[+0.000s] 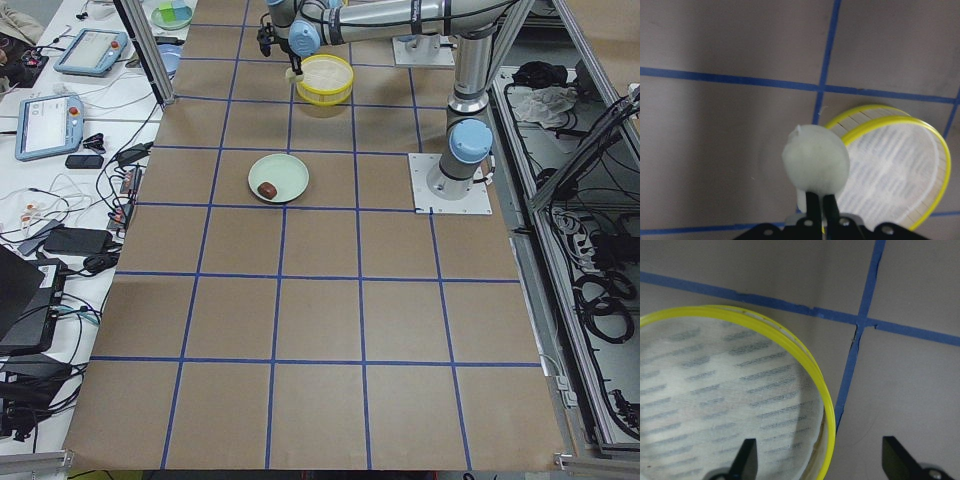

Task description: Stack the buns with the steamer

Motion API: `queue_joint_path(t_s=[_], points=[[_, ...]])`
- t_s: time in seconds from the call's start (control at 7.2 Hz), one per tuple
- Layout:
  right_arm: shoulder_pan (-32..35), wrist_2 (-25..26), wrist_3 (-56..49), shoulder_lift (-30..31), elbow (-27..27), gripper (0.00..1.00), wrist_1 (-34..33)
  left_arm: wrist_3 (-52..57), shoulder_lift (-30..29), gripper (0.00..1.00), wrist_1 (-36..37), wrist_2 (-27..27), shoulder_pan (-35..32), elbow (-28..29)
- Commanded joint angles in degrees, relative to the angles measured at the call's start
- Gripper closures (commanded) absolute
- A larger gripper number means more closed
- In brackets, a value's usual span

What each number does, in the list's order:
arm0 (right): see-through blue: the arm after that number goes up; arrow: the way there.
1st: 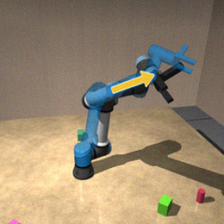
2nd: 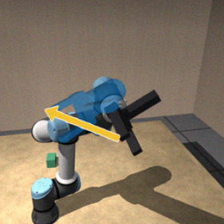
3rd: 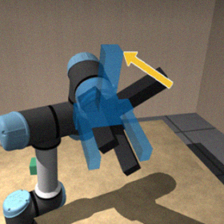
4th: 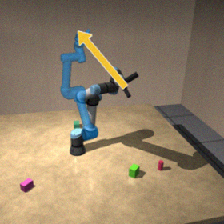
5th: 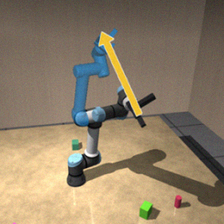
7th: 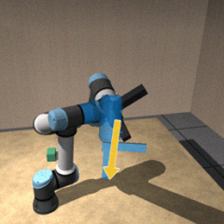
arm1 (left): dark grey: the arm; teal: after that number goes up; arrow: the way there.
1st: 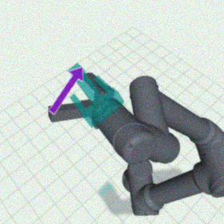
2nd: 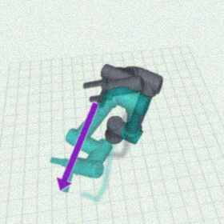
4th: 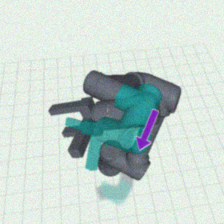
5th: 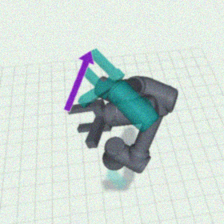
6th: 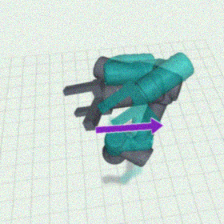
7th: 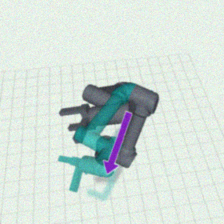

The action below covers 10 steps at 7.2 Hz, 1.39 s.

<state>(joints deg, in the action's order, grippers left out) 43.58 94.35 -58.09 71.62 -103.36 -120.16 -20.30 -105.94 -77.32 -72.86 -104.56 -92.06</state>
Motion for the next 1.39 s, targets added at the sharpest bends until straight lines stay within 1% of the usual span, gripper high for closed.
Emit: queue_joint_path(t_s=[0.0, 0.14, 0.28, 0.42, 0.56, 0.69, 0.83, 0.97, 1.11, 1.25], points=[[-1.66, -0.05, -1.06, -4.28, -1.41, 0.21, -4.28, -2.28, -1.46, 1.0, 8.11, 3.59, -6.08, -5.73], [-1.66, 0.04, -0.8, -4.55, -1.5, 0.48, -4.03, -2.11, -2.07, 1.0, 9.2, 3.25, -6.09, -8.38], [-1.66, 0.82, -0.89, -4.47, -1.32, 0.87, -3.94, -2.02, -3.55, 1.0, 10.08, 3.07, -6.18, -9.45], [-1.66, 0.92, -1.06, -4.47, -1.15, 1.0, -3.94, -2.02, -4.35, 1.0, 10.0, 3.07, -6.27, -9.98], [-1.66, 0.92, -0.98, -4.29, -1.15, 1.0, -3.94, -2.19, -4.8, 1.0, 10.0, 3.16, -6.44, -9.98], [-1.66, 0.92, -0.89, -3.77, -1.06, 1.0, -3.85, -2.98, -4.8, 0.61, 10.0, 3.16, -6.53, -9.98], [-1.66, 1.01, -0.8, -3.07, -0.19, 1.0, -3.33, -4.29, -4.71, 0.5, 10.0, 3.07, -6.62, -9.98], [-1.66, 1.01, -0.45, -1.23, 2.43, 1.0, 0.85, -6.13, -4.63, 0.19, 10.0, 3.07, -6.62, -9.38], [-1.14, 2.05, 0.34, 1.48, 5.15, 1.0, 5.94, -6.59, -2.97, 0.0, 10.7, 2.98, -6.36, -8.76], [0.35, 2.15, 3.48, 3.94, 5.88, 1.0, 9.3, -6.15, -2.0, 0.0, 11.05, 0.89, -5.49, -7.36]])
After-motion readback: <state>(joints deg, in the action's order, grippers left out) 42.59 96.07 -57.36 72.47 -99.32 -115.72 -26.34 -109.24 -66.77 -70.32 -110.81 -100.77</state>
